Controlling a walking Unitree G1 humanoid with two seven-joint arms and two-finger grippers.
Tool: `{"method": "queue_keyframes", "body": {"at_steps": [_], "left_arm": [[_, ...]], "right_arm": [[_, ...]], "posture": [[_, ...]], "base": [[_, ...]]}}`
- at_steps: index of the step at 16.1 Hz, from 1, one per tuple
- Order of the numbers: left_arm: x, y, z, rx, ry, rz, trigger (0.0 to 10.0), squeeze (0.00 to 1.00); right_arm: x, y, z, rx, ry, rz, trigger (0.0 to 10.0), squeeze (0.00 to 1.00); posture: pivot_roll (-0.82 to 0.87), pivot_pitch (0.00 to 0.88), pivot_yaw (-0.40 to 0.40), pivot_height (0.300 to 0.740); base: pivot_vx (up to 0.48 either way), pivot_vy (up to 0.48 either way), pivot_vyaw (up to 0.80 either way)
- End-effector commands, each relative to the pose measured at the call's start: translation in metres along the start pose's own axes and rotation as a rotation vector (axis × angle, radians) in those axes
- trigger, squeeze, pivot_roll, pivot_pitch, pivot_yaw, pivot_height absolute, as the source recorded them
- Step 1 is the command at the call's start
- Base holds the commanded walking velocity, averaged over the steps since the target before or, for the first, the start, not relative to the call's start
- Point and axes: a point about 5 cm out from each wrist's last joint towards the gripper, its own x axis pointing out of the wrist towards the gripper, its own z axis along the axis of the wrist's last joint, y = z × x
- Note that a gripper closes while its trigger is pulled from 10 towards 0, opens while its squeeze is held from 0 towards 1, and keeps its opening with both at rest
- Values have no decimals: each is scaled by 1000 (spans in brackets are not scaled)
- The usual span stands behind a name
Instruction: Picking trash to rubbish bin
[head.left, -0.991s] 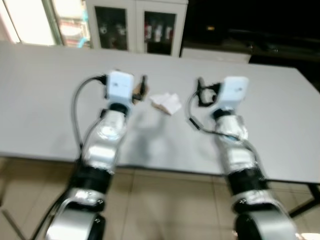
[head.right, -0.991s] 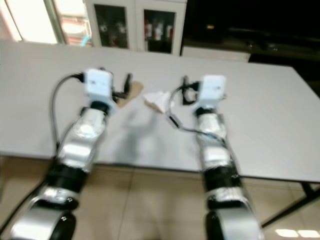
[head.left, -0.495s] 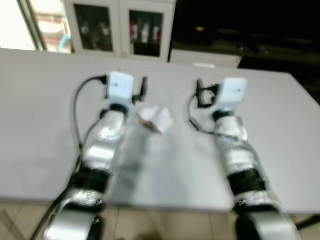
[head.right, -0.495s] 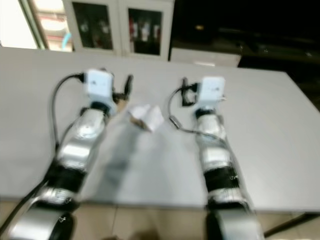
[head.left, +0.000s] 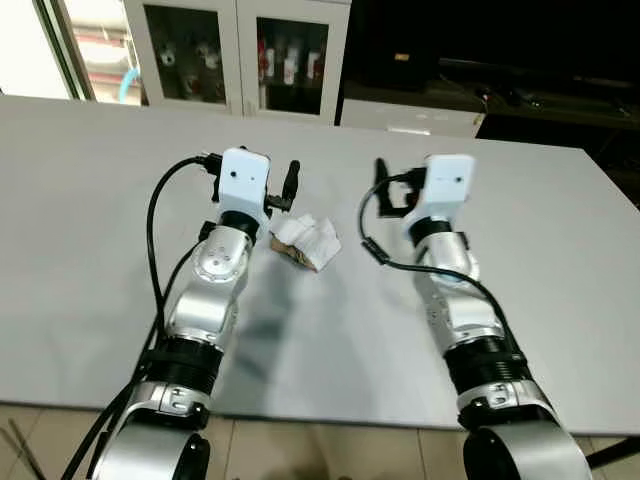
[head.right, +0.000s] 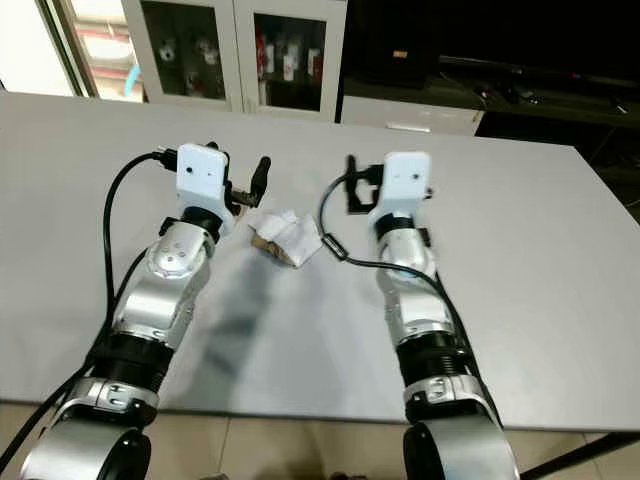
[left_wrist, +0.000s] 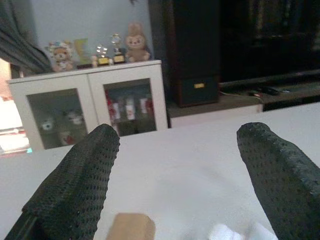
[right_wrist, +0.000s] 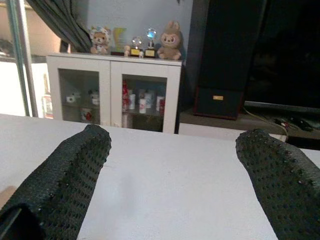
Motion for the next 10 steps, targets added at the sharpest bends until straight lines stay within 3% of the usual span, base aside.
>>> {"method": "queue_keyframes", "body": {"at_steps": [1,3,10], "left_arm": [[-1,-8,-5,-17,29,-49,10000,0],[-4,-14,-16,-20,80,-118,10000,0],[-4,-9,-13,-30,70,-69,10000,0]], "right_arm": [[0,-5,2,-1,-3,-12,10000,0],[-1,-4,1,-1,0,-8,10000,0],[-1,-4,0,-4,4,0,10000,0]], "posture": [[13,12,-63,740],[10,13,-62,740],[12,17,-66,740]], "base": [[0,0,0],[0,0,0],[39,0,0]]}}
